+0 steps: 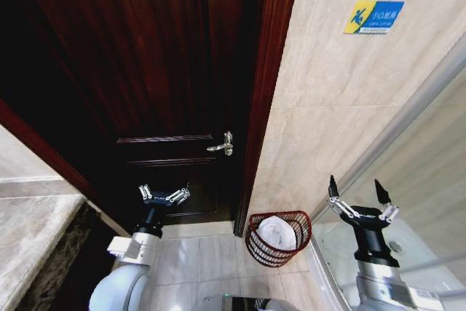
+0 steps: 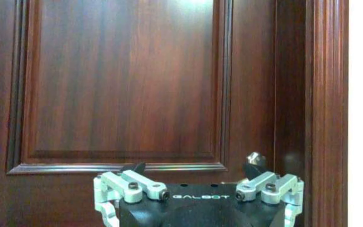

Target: Discard the used towel into the hamper.

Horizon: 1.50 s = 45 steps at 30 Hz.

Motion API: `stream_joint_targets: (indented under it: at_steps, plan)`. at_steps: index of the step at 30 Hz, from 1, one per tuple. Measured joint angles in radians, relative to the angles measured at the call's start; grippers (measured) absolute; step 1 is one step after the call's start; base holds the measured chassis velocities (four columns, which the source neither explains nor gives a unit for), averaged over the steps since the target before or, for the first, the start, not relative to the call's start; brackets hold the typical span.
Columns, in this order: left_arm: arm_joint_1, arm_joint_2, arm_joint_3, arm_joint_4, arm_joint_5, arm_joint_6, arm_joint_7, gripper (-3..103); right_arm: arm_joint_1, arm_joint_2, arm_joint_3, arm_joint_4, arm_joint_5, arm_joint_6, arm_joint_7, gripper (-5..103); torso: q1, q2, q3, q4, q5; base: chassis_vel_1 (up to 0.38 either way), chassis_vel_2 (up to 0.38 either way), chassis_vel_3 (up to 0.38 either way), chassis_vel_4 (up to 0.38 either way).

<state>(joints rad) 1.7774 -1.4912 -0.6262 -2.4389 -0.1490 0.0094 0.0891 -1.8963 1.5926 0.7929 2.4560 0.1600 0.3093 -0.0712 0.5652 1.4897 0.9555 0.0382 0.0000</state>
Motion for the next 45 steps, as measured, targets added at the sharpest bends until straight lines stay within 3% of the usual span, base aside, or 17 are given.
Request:
stream_joint_targets:
  at_steps: [24,45]
  plan:
    - [0.0,0.0,0.0,0.0,0.0,0.0,0.0,100,0.0,0.0,0.0,0.0,0.0,0.0,0.0,100,-0.003,-0.003,-0.003,0.0001,-0.0004,0.174,-0.167,-0.18,0.178]
    - [0.0,0.0,0.0,0.0,0.0,0.0,0.0,100,0.0,0.0,0.0,0.0,0.0,0.0,0.0,100,-0.003,-0.005,-0.003,0.0,-0.0001,0.008,0.03,0.029,0.01]
